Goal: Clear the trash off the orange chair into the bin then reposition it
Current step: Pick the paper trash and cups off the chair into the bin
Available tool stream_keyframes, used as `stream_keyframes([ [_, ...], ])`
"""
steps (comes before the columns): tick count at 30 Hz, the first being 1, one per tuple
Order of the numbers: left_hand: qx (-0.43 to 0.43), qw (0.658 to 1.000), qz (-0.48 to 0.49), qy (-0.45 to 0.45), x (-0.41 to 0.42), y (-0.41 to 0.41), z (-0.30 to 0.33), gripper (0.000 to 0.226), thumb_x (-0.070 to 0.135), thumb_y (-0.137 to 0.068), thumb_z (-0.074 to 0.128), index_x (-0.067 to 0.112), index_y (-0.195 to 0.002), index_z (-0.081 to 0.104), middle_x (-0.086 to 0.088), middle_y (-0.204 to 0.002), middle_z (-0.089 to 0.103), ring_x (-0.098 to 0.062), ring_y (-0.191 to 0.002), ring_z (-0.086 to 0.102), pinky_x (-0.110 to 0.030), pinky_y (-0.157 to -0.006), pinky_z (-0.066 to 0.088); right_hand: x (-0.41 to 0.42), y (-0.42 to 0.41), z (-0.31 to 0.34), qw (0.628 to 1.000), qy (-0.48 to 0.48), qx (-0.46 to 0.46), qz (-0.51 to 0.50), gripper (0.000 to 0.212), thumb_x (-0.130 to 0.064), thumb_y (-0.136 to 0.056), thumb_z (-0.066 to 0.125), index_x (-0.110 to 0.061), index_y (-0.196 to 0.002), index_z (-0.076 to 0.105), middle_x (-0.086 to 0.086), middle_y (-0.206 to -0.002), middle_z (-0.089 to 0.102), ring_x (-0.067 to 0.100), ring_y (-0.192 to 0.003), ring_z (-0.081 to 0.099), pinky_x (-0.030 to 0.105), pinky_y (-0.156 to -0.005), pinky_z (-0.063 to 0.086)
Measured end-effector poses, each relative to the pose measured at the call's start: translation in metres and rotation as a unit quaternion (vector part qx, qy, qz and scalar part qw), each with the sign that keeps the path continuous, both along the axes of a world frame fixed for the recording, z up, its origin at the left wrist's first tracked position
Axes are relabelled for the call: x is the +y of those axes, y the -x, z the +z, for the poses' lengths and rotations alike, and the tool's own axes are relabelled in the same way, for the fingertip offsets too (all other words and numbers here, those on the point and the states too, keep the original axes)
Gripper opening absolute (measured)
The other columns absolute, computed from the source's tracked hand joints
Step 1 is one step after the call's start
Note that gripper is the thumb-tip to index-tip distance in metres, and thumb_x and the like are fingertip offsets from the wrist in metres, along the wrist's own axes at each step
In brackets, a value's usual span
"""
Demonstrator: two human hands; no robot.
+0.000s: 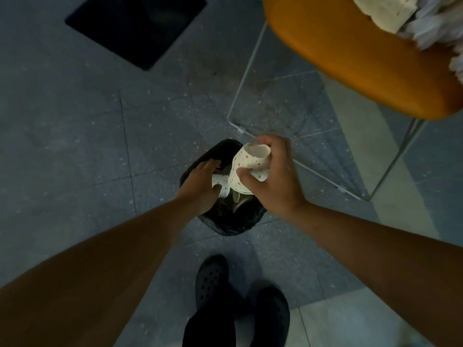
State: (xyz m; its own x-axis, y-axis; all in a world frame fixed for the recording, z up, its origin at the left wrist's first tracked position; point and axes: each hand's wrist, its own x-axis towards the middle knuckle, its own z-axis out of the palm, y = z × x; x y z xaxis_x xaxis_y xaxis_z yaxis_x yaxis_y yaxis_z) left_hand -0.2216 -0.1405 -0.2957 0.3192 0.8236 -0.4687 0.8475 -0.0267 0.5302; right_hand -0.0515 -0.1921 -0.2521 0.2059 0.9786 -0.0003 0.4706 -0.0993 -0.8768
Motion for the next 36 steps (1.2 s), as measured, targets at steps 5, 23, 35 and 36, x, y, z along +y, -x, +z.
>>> stream_keyframes([
  [5,-0.036,0.999,0.021,-0.023,0.006,0.01,0.016,0.052,0.008,-0.094,0.05,0.021,-0.143,0.037,-0.005,-0.147,0.039,-0.027,-0.131,0.043,-0.033,-0.105,0.039,-0.01,0.01,-0.044,0.978,0.185,-0.055,0.081,0.087,-0.034,-0.078,0.077,-0.017,-0.146,0.026,0.007,-0.151,0.026,0.025,-0.135,0.035,0.039,-0.106,0.039],
  [23,-0.159,0.974,-0.085,-0.135,0.123,-0.062,0.213,0.036,0.013,-0.095,0.051,0.017,-0.131,0.049,-0.006,-0.134,0.048,-0.021,-0.12,0.05,-0.029,-0.095,0.043,0.086,-0.049,0.139,0.991,0.052,-0.118,0.043,0.041,-0.021,-0.094,0.059,-0.02,-0.133,0.046,-0.004,-0.148,0.029,0.018,-0.126,0.045,0.037,-0.094,0.047],
  [35,-0.175,0.957,-0.14,-0.185,0.226,-0.198,0.267,0.039,0.021,-0.096,0.054,0.021,-0.133,0.045,-0.001,-0.141,0.045,-0.027,-0.109,0.057,-0.041,-0.089,0.05,0.172,-0.185,0.2,0.983,-0.019,-0.177,-0.041,0.036,-0.021,-0.095,0.058,-0.022,-0.129,0.048,-0.001,-0.148,0.032,0.023,-0.129,0.043,0.041,-0.095,0.045],
  [36,-0.176,0.959,-0.13,-0.181,0.232,-0.209,0.262,0.039,0.024,-0.096,0.054,0.021,-0.134,0.045,0.0,-0.141,0.045,-0.024,-0.112,0.056,-0.038,-0.09,0.05,0.177,-0.199,0.197,0.982,-0.022,-0.178,-0.052,0.036,-0.021,-0.095,0.059,-0.019,-0.129,0.05,0.002,-0.147,0.035,0.025,-0.128,0.044,0.042,-0.095,0.045],
])
